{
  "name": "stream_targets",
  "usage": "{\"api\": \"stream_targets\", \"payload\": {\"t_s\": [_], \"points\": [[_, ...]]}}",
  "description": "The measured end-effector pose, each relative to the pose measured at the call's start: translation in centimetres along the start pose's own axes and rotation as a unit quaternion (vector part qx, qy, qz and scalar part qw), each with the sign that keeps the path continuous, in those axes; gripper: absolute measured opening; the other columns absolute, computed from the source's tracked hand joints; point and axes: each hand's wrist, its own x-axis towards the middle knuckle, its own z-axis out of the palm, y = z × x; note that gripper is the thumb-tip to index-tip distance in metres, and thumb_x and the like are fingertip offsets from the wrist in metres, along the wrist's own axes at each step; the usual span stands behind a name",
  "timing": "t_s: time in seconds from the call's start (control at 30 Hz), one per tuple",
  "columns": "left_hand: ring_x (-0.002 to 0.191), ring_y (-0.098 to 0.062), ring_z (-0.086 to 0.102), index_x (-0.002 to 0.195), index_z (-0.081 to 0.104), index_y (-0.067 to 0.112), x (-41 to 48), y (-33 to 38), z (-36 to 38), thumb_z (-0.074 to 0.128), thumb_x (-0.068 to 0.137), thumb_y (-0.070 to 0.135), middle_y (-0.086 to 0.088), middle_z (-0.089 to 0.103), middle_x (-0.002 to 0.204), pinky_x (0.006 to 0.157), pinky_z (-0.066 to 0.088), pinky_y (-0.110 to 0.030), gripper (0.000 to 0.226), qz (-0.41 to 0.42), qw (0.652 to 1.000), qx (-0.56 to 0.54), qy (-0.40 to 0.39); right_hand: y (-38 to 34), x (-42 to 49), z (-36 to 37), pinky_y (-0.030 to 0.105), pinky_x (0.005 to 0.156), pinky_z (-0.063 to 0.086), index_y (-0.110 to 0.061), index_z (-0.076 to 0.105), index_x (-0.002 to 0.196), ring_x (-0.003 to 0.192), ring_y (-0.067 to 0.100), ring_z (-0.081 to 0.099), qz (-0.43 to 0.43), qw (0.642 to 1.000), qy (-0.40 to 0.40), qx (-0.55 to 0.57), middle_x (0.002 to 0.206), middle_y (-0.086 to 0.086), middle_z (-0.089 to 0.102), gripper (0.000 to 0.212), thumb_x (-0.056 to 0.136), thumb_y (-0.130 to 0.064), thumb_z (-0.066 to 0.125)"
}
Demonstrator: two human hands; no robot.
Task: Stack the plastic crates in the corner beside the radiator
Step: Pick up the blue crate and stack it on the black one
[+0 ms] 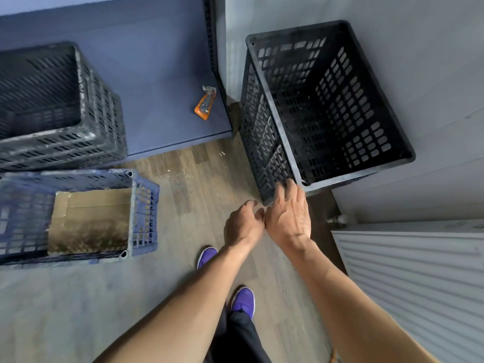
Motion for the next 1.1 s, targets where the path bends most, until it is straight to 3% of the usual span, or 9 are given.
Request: {"api": "stream_targets", "payload": {"t_s": [0.13,0.43,0.63,1.1], "points": [[0.113,-0.028,0.061,0.131,0.056,0.026,-1.6,-3.1,-2.0,0.047,0.097,0.04,-0.005,0.066,0.125,0.094,0.049,-0.035,0.038,-0.034,0.998,-0.013,0.043,-2.0,-1.7,0.3,0.038,0.098,0.04,-0.01,0.044,0.131,0.118,0.03,0.039,-0.017,0.998,-0.048,0.048,0.129,0.013,0.044,0.042,0.093,-0.026,0.049],[0.113,-0.023,0.062,0.13,0.056,0.028,-6.9,-14.4,-8.8,0.047,0.098,0.043,0.0,0.068,0.122,0.095,0.048,-0.033,0.037,-0.155,0.983,-0.019,0.1,-9.9,-6.7,3.9,0.036,0.105,0.037,-0.02,0.034,0.148,0.133,0.029,0.037,-0.115,0.965,-0.22,0.081,0.142,0.012,0.042,0.054,0.098,-0.035,0.047],[0.118,-0.023,0.06,0.134,0.055,0.026,-8.9,-20.1,-13.3,0.046,0.099,0.041,0.0,0.063,0.131,0.098,0.047,-0.033,0.039,-0.176,0.975,-0.034,0.131,-17.0,-8.1,5.7,0.034,0.11,0.032,-0.023,0.035,0.148,0.133,0.028,0.04,-0.159,0.95,-0.255,0.082,0.142,0.01,0.045,0.053,0.098,-0.039,0.046],[0.114,-0.02,0.062,0.133,0.053,0.028,-9.4,-34.2,-18.8,0.044,0.098,0.045,0.003,0.065,0.128,0.095,0.048,-0.03,0.039,-0.185,0.974,-0.101,0.088,-31.6,-11.4,10.6,0.036,0.112,0.033,-0.027,0.036,0.147,0.135,0.023,0.039,-0.15,0.943,-0.295,0.016,0.148,0.004,0.042,0.049,0.101,-0.042,0.039]]}}
